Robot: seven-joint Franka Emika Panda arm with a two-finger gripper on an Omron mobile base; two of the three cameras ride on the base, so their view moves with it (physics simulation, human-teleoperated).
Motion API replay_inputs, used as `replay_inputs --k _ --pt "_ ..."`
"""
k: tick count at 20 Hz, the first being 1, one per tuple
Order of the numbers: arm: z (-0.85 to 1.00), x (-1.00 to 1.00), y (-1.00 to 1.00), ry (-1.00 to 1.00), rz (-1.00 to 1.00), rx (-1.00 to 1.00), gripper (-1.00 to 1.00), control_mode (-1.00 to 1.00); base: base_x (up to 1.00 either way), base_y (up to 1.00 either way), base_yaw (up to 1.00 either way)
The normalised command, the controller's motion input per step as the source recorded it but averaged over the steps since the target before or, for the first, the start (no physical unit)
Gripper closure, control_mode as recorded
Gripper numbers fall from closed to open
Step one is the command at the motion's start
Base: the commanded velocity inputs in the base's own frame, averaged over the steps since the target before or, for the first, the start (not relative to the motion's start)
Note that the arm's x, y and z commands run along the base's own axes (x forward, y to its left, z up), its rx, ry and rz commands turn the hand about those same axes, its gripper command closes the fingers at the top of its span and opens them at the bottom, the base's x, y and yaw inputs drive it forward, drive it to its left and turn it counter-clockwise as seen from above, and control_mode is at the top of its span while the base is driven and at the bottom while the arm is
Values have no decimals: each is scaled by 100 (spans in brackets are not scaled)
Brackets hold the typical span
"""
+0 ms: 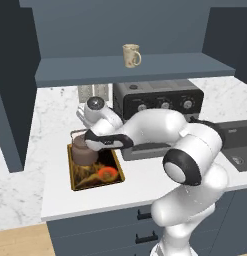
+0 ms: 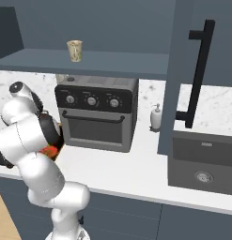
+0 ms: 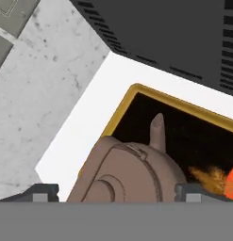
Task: Pick the kettle from the counter and place it on the tray. Then pick the mug from the cabinet and place it on the tray. Then close the cabinet doors.
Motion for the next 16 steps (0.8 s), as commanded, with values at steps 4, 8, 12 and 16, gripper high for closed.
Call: replay_inputs --k 4,8,12,16 --pt "99 -83 -9 0 -6 4 -100 -100 0 0 0" --pt "88 -82 -8 0 -5 1 -100 -100 0 0 0" --pt "60 -99 -20 0 -2 -1 -100 -100 0 0 0" --pt "28 -69 -18 0 1 -1 -100 -100 0 0 0"
